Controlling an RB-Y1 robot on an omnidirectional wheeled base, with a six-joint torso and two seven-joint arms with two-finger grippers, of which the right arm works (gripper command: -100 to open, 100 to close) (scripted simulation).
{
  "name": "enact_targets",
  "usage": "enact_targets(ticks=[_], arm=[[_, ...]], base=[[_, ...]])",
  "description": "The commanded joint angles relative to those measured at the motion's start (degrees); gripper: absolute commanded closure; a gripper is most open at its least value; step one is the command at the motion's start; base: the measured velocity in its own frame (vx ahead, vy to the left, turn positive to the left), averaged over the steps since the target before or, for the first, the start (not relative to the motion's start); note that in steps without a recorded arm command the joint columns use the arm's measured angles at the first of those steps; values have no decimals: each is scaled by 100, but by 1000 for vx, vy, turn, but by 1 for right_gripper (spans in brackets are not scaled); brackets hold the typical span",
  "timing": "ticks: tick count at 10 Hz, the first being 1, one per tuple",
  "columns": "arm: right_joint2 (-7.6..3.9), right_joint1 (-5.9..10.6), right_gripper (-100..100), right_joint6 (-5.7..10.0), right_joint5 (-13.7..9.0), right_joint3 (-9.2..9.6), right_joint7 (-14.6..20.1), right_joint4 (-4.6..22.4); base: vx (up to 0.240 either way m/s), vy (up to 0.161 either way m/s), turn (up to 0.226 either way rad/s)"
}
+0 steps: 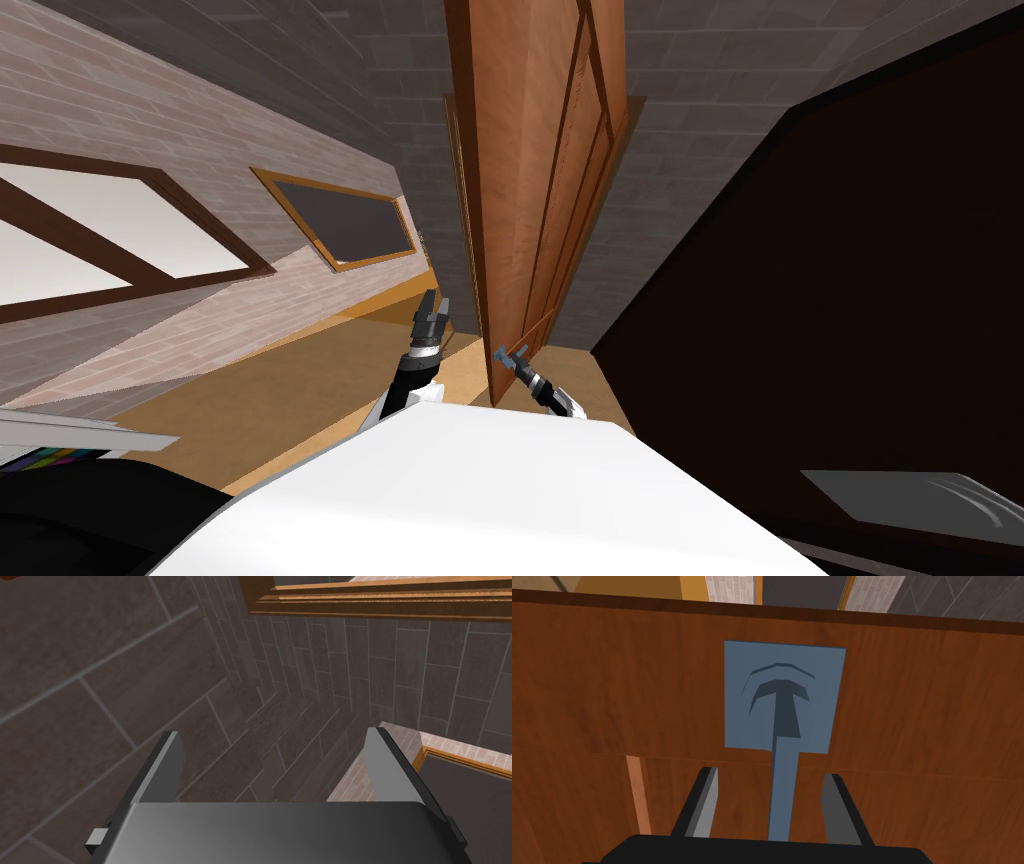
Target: Push the door open
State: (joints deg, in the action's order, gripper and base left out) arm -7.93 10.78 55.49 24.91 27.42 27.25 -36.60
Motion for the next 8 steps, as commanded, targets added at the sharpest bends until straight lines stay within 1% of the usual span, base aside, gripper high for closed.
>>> enact_targets(ticks=[1, 5, 6, 7, 8], arm=[[-4, -4, 100, 4, 0, 0, 4, 2], [-4, -4, 100, 4, 0, 0, 4, 2], [-148, -19, 100, 147, 108, 104, 136, -41], [-184, -25, 100, 196, 141, 140, 176, -57], [-265, -38, 100, 305, 213, 217, 265, -91]], base=[[-34, -27, -5], [-13, -15, 1], [-13, -112, -2], [-18, -172, 17], [-40, -189, 23]])
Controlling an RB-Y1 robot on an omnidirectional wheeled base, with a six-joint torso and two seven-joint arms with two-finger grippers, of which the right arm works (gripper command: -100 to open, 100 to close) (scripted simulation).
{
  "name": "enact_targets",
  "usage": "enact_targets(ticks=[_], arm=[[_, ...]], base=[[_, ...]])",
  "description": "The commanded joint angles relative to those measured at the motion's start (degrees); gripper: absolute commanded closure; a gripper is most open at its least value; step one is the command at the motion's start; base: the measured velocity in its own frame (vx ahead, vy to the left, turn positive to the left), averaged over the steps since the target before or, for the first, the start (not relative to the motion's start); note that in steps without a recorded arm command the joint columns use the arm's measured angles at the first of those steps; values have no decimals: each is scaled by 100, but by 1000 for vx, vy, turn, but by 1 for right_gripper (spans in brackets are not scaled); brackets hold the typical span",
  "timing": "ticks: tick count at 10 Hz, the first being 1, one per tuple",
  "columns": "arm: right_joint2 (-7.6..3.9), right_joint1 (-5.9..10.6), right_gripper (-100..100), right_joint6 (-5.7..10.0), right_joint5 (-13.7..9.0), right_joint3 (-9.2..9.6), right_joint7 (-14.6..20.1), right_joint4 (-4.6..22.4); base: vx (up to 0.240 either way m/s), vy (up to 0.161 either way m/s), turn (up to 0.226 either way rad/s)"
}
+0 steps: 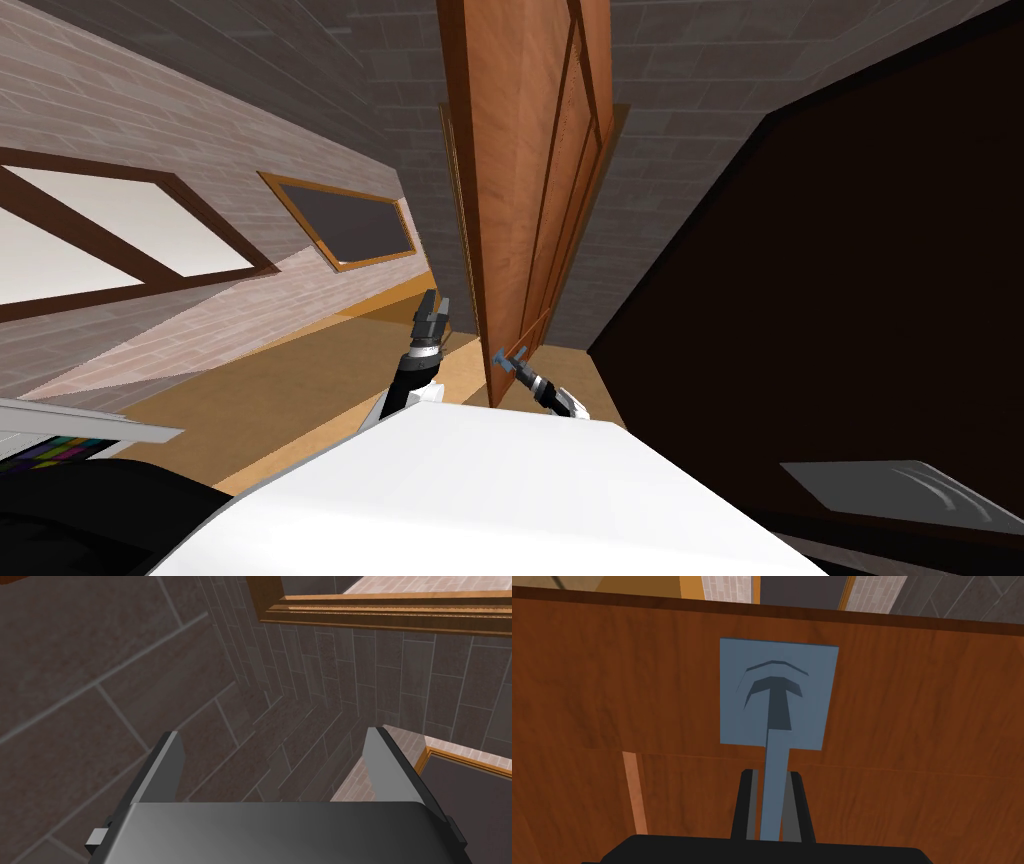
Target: Push the door open
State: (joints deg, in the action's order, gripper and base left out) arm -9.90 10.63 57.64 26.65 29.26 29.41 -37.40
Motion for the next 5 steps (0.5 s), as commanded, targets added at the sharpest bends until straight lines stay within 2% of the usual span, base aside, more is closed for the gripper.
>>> enact_targets(ticks=[1, 2, 5], arm=[[-110, -29, 100, 148, 77, 74, 96, -28], [-194, -43, 100, 262, 153, 155, 189, -64], [-342, -67, 100, 461, 285, 297, 352, -127]], base=[[-88, -156, 80], [-79, -143, 56], [-60, -105, 29]])
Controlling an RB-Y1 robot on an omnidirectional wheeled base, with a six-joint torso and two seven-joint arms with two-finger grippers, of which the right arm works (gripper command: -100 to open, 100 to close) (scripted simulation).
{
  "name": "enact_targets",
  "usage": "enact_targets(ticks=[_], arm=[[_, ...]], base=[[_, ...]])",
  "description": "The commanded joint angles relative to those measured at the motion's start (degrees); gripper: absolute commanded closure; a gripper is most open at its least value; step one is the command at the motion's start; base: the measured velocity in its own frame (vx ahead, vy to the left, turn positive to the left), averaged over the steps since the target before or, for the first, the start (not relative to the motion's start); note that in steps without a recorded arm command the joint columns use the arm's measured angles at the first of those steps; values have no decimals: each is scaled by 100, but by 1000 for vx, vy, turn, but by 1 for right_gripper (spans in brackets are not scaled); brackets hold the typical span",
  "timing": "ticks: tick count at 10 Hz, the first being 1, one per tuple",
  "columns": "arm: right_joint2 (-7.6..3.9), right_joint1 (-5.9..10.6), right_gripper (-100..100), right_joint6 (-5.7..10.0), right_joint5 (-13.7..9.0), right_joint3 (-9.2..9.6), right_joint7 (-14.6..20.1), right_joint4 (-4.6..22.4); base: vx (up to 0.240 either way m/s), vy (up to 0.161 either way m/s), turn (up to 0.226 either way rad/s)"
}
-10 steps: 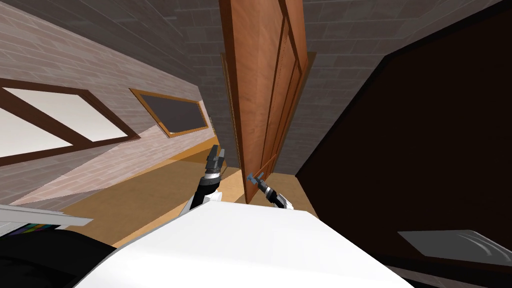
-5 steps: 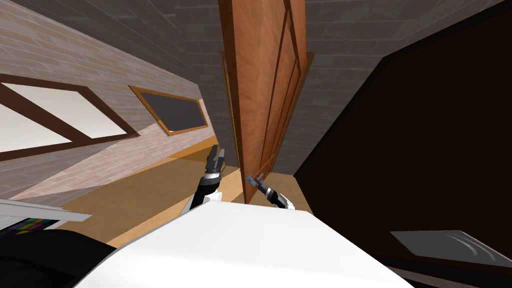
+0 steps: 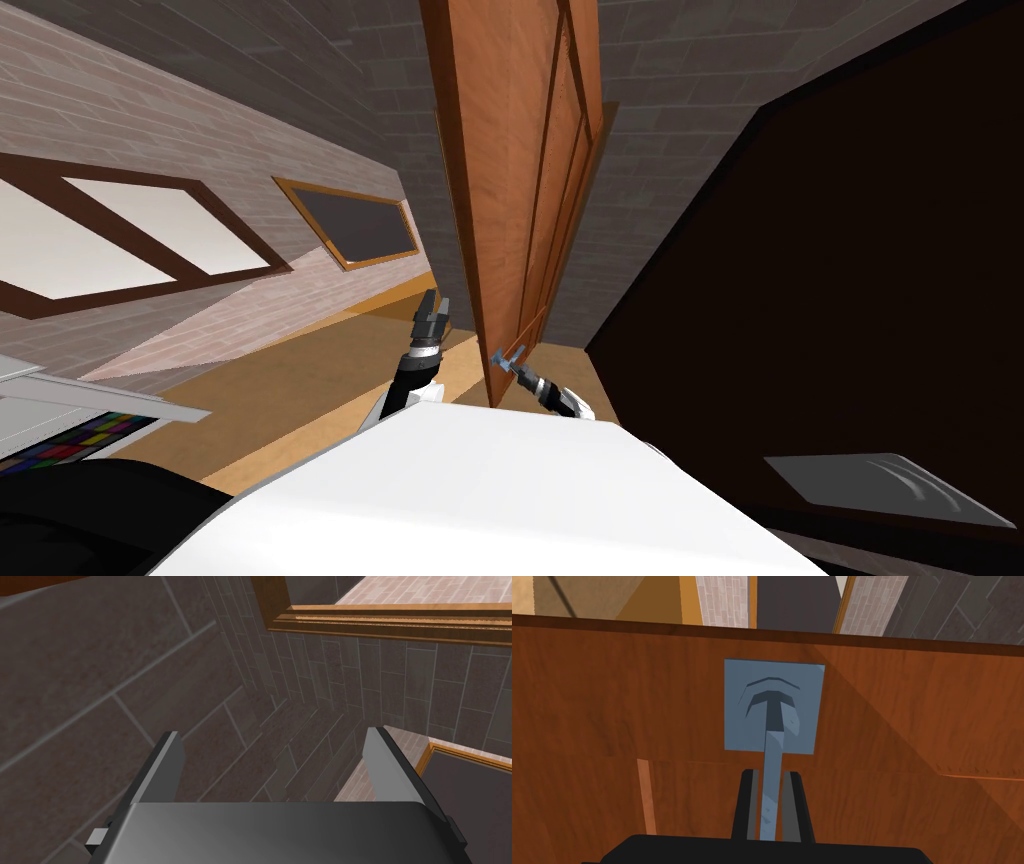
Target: Push the door open
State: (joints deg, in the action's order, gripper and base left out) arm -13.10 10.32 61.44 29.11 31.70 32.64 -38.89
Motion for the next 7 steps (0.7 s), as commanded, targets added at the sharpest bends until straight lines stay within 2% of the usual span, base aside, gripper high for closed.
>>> enact_targets(ticks=[1, 3, 7], arm=[[-23, -36, 100, 81, 39, 53, 29, 22], [-23, -36, 100, 81, 39, 53, 29, 22], [-23, -36, 100, 81, 39, 53, 29, 22]], base=[[-39, -62, 4], [-18, -30, 1], [8, 9, 6]])
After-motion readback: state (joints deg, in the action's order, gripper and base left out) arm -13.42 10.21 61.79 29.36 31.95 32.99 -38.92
